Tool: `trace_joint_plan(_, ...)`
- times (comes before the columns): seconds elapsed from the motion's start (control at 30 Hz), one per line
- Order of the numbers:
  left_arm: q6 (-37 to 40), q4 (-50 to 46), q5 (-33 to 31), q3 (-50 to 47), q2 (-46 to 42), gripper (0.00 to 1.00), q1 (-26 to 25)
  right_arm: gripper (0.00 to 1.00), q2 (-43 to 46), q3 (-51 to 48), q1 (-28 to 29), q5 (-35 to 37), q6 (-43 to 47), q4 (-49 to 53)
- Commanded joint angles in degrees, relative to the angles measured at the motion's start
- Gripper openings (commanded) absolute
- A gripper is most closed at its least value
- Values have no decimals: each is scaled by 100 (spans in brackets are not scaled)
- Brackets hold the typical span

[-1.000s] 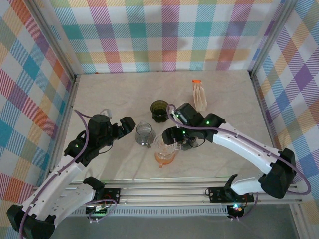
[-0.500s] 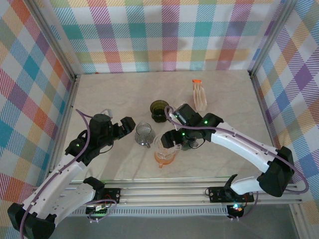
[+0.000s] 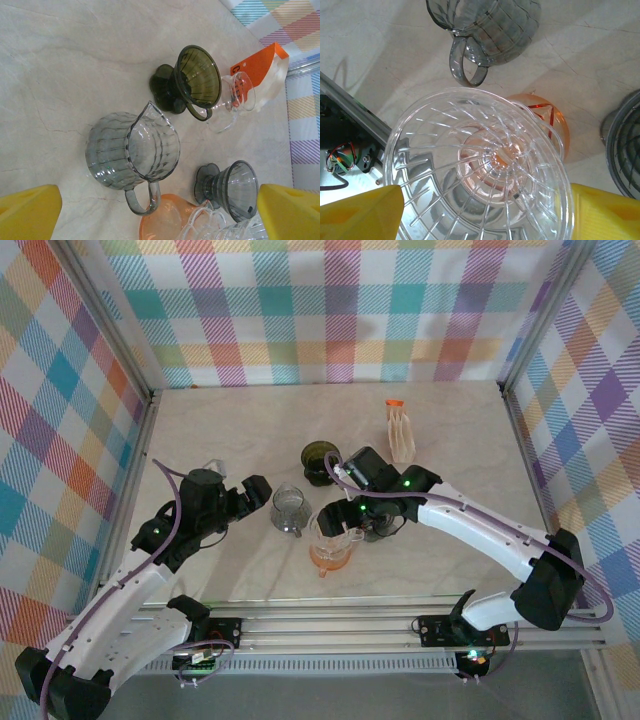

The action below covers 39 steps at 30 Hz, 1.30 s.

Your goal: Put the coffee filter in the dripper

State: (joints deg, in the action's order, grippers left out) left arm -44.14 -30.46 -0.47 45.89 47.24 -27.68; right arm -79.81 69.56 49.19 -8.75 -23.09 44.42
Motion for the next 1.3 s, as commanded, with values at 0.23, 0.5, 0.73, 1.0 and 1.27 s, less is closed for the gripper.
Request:
trace_joint_plan(0.23, -46, -30, 6, 31, 61, 100, -35, 82, -65, 102, 38, -100, 51, -293)
trace_joint_plan(0.5, -46, -89, -32, 40, 50, 100, -27, 83, -26, 54, 39, 401, -110, -149)
trace_joint_plan(0.73, -71, -181, -146, 112, 43, 100, -31, 83, 273, 99, 38, 1246, -185, -149)
trace_joint_plan(1.0, 31, -175, -102, 273, 155, 100, -32, 76, 600, 275, -468, 2150, 15, -137)
trace_joint_plan(1.27, -112, -317, -375, 529, 400, 100, -34, 59, -75, 770, -2156, 1947, 314, -431)
